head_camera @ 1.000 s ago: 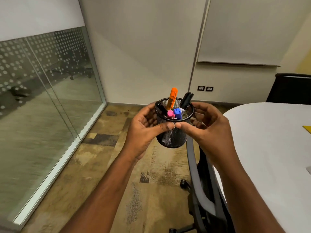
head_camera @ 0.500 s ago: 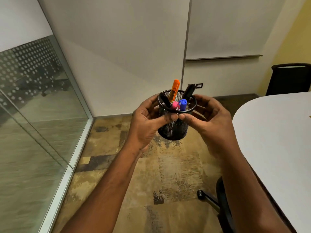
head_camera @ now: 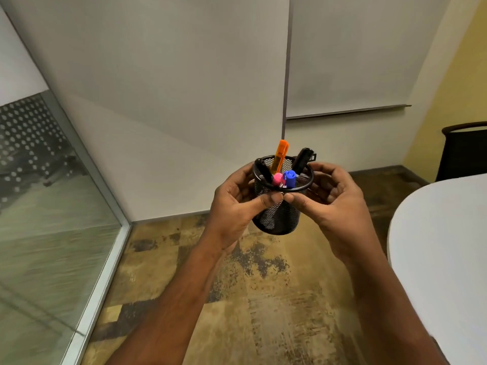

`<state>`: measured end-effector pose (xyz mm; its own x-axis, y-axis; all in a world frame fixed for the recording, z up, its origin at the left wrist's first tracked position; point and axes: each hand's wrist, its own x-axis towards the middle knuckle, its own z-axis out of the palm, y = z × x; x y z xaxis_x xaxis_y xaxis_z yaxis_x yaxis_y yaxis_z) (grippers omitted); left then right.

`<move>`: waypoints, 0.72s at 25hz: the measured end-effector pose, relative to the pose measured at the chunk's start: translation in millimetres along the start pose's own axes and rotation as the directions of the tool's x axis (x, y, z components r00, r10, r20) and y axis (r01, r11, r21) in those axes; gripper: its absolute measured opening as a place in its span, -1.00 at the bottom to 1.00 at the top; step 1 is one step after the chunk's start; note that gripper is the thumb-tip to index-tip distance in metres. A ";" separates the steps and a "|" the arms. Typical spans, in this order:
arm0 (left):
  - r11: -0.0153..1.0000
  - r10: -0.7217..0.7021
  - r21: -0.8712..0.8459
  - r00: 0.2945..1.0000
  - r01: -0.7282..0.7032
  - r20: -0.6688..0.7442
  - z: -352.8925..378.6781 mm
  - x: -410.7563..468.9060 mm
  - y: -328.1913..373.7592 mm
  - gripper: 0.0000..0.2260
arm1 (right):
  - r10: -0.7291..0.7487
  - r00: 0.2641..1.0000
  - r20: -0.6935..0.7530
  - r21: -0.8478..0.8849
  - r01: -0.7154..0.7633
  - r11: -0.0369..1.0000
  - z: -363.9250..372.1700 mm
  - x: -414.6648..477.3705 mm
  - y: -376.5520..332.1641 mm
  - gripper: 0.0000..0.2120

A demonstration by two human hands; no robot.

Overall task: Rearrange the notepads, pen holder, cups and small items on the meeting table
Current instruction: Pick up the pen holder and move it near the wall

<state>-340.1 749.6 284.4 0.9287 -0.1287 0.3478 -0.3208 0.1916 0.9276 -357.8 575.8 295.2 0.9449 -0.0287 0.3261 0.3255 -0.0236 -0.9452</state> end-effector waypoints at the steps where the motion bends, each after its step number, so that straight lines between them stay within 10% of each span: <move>1: 1.000 -0.001 -0.016 1.000 0.001 0.011 -0.5 23.3 -6.7 -0.47 | 0.008 1.000 0.003 0.017 -0.009 1.000 -1.2 23.9 6.6 -0.34; 18: 0.979 -0.017 -0.181 0.921 0.095 0.389 -14.5 409.9 -162.4 -0.45 | -0.038 0.923 -0.384 -0.154 -0.023 0.988 -28.6 345.1 125.1 -0.25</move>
<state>95.4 679.9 274.3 0.7887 -0.5002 0.3576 -0.1926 0.3513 0.9162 8.0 534.4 290.0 0.8460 -0.4092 0.3418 0.2940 -0.1768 -0.9393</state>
